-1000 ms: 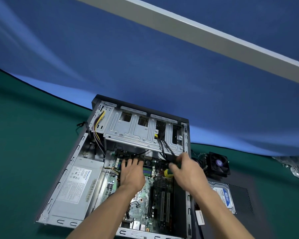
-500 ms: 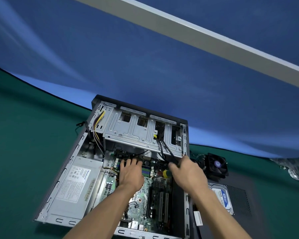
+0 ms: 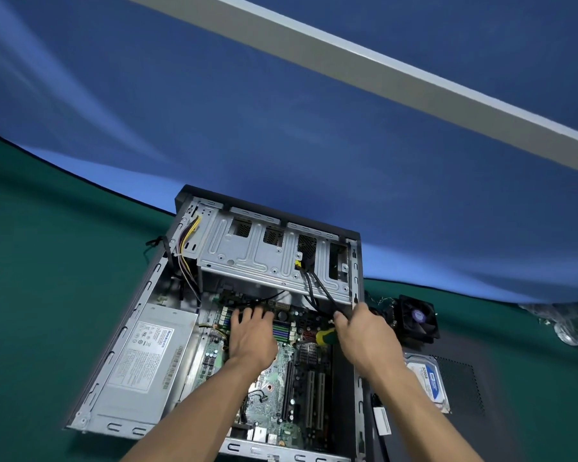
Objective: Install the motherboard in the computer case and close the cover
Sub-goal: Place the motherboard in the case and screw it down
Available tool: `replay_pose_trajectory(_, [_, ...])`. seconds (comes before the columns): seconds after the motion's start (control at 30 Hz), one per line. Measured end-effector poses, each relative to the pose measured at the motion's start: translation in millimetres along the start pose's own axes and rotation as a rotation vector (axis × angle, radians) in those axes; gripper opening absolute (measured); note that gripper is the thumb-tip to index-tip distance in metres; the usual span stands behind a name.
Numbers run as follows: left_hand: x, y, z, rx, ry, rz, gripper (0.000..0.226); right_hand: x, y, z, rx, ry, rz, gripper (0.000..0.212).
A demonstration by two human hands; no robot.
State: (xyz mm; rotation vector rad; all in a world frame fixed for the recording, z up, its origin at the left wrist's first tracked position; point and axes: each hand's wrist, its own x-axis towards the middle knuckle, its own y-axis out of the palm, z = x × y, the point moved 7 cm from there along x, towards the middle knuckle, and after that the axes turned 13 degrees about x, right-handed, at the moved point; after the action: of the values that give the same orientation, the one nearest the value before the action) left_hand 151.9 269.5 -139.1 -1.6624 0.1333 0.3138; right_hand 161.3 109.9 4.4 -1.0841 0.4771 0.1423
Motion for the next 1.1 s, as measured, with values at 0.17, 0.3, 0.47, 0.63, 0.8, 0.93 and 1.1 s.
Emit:
replay_pose_trajectory(0.17, [0, -1, 0, 0.003, -0.007, -0.002, 0.052, -2, 9, 1, 0.143, 0.025, 0.078, 0.019])
replay_pose_trajectory(0.3, [0, 0, 1, -0.005, -0.007, -0.002, 0.053, -1, 6, 1, 0.034, 0.014, -0.023, 0.032])
replay_pose_trajectory(0.47, [0, 1, 1, -0.005, -0.01, -0.005, 0.052, -4, 8, 5, 0.08, -0.004, 0.004, 0.023])
replay_pose_trajectory(0.63, [0, 0, 1, -0.006, -0.007, -0.003, 0.054, -5, 10, 1, 0.176, 0.039, 0.114, 0.026])
replay_pose_trajectory(0.8, [0, 0, 0, -0.004, -0.007, -0.003, 0.053, -5, 6, 7, -0.001, -0.03, -0.053, 0.031])
replay_pose_trajectory(0.93, [-1, -1, 1, -0.005, -0.004, -0.008, 0.052, -7, 14, 18, 0.176, -0.016, 0.116, 0.032])
replay_pose_trajectory(1.1, [0, 0, 1, -0.009, 0.001, -0.004, 0.052, -13, 19, 34, -0.097, -0.136, -0.024, 0.028])
